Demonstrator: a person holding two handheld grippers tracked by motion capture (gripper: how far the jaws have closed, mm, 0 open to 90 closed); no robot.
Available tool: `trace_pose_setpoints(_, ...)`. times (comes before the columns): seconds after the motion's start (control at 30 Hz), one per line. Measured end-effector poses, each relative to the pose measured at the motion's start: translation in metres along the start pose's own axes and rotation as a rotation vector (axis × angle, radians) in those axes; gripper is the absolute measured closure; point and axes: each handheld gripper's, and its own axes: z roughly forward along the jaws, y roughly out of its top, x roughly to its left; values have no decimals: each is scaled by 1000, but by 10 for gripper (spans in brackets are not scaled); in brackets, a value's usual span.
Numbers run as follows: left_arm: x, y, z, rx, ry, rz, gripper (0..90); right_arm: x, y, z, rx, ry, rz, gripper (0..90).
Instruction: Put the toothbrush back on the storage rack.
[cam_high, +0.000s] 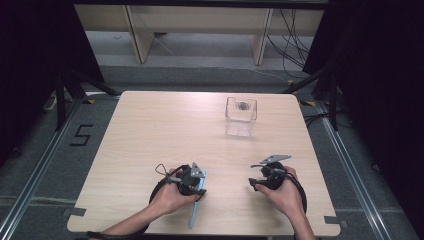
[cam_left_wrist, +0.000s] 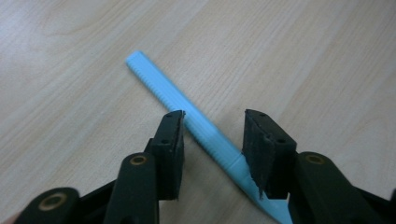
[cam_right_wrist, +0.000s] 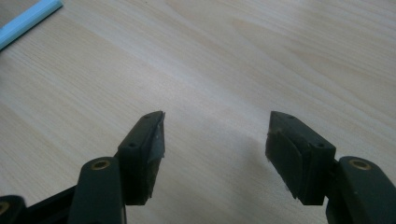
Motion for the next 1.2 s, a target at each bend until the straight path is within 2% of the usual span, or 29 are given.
trace_pose_setpoints(0.33,0,1,-2,36,-22,20,645,-1,0,1,-2,6,-7,378)
trace_pose_setpoints(0.37,1,2,-2,37,-23,18,644,-1,0,1,-2,7,-8,378)
trace_pose_setpoints(0.43,1,3,-2,55,-28,14,588,-1,1,1,-6,4,2,377)
trace_pose_setpoints(0.47,1,5,-2,68,-29,1,588,1,1,1,-3,7,18,377)
trace_pose_setpoints(0.5,1,7,-3,87,-36,-8,541,-1,2,0,-2,2,-10,376)
trace_pose_setpoints(0.53,2,9,-4,108,-37,-10,520,-1,2,0,-5,1,-12,376)
trace_pose_setpoints(0.57,4,16,-7,159,-43,-1,501,-1,3,0,-10,7,-9,376)
trace_pose_setpoints(0.6,4,16,-7,159,-43,-1,494,-1,4,-1,-2,6,-15,376)
trace_pose_setpoints(0.63,4,20,-9,180,-45,-17,494,-1,4,-1,-2,6,-15,376)
trace_pose_setpoints(0.67,3,28,-10,227,-46,-47,492,2,4,-2,0,8,17,376)
trace_pose_setpoints(0.7,3,28,-10,227,-46,-47,494,2,4,-2,0,8,17,376)
trace_pose_setpoints(0.73,3,32,-10,258,-47,-60,507,0,5,-2,-3,9,-9,376)
trace_pose_setpoints(0.77,4,34,-9,278,-49,-66,511,1,5,-1,-13,11,-2,376)
trace_pose_setpoints(0.8,3,37,-6,309,-46,-89,523,2,5,-2,-10,15,19,376)
trace_pose_setpoints(0.83,4,39,-5,332,-48,-88,531,0,5,-2,-13,15,-6,376)
trace_pose_setpoints(0.87,4,39,-5,332,-48,-88,544,0,5,-2,-13,15,-6,376)
trace_pose_setpoints(0.9,3,40,-3,332,-46,-104,544,-1,5,-3,6,13,-18,376)
trace_pose_setpoints(0.97,1,41,3,363,-31,-113,562,-2,4,-4,4,13,-10,375)
trace_pose_setpoints(1.07,-1,43,6,391,-26,-100,574,-2,3,-5,3,15,-3,374)
trace_pose_setpoints(1.17,-3,43,7,394,-24,-93,586,-3,3,-5,-1,17,-2,373)
trace_pose_setpoints(1.2,-4,42,7,387,-11,-76,604,-4,2,-5,-12,11,2,372)
